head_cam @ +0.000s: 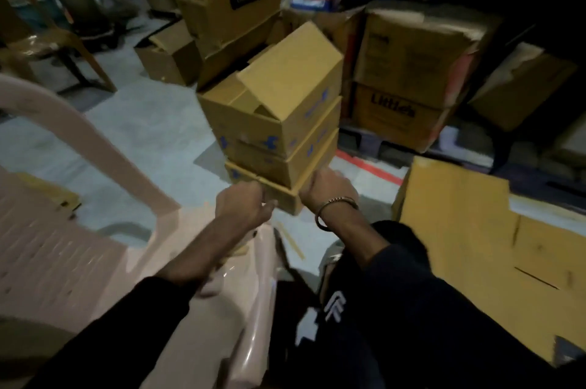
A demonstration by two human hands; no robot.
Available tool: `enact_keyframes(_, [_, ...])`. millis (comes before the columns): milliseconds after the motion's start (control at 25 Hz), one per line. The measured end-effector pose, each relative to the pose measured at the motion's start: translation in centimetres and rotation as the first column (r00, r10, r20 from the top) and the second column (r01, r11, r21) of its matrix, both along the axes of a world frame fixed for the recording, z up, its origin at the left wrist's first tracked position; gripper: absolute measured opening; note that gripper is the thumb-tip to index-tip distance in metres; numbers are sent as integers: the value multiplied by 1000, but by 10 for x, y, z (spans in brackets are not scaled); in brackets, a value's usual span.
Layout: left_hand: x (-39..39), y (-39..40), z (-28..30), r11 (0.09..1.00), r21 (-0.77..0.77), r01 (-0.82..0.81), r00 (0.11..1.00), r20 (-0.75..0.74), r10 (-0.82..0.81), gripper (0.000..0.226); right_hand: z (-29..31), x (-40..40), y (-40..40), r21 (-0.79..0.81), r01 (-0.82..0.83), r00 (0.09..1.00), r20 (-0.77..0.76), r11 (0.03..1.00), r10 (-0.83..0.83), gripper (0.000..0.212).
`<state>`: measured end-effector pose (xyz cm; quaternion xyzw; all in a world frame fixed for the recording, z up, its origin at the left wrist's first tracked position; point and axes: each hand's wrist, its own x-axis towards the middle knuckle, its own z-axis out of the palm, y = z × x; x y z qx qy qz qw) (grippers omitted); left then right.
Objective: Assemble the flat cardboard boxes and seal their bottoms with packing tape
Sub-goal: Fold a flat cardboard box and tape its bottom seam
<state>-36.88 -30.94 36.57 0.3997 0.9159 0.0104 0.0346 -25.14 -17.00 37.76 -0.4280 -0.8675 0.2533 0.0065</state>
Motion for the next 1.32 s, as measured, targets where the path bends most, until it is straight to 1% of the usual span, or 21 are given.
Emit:
enact_keyframes(40, [17,29,9,998,63,31,999,9,-32,38,11,18,20,80,33,999,2,996,-33,35])
enact_keyframes(120, [54,92,27,978,179,109,993,19,-115,35,30,58,61,162,128,992,-5,978,-129,37])
enact_keyframes(200, [97,152,37,940,249,235,970,3,-244,34,36,101,100,190,214,976,-2,958,-218,39])
enact_keyframes(280, [133,197,31,911,266,315,943,19,-332,33,28,142,128,208,275,959,5,939,-282,38])
enact_keyframes(400, [190,249,-3,889,225,399,897,105,-429,34,-3,212,161,193,389,913,51,901,-405,34])
enact_keyframes(520, [223,268,-61,888,142,437,873,173,-457,35,-56,275,187,175,439,883,96,881,-459,28])
enact_keyframes(560, [227,272,-85,879,134,458,863,168,-476,34,-78,292,195,169,437,883,104,883,-457,25])
enact_keyframes(640, [229,275,-129,850,166,500,848,102,-520,35,-118,317,211,159,392,905,112,906,-411,22])
enact_keyframes(720, [225,295,-169,832,201,517,845,36,-533,39,-153,322,238,156,375,916,88,914,-391,27])
enact_keyframes(800, [217,322,-191,827,236,510,849,19,-528,39,-175,305,266,153,370,924,44,916,-380,38])
enact_keyframes(880, [208,351,-201,819,259,512,846,13,-533,41,-187,275,295,203,361,928,17,910,-372,45])
enact_keyframes(1000, [192,399,-210,784,344,516,841,-31,-540,41,-192,234,345,330,322,946,-74,887,-316,41])
enact_keyframes(1080, [182,433,-218,779,362,513,840,-26,-542,45,-201,220,379,353,237,971,-48,905,-236,43])
enact_keyframes(1120, [178,450,-223,780,361,511,838,-9,-545,47,-207,218,396,311,233,972,-32,922,-235,46])
enact_keyframes(1160, [172,463,-229,788,342,511,837,12,-548,50,-211,218,410,240,275,960,-19,931,-279,48])
enact_keyframes(1240, [158,482,-241,813,299,500,839,62,-540,57,-220,222,433,103,428,903,-2,898,-430,50])
enact_keyframes(1320, [145,496,-245,813,332,478,823,153,-547,59,-229,231,446,-2,530,846,-57,848,-529,51])
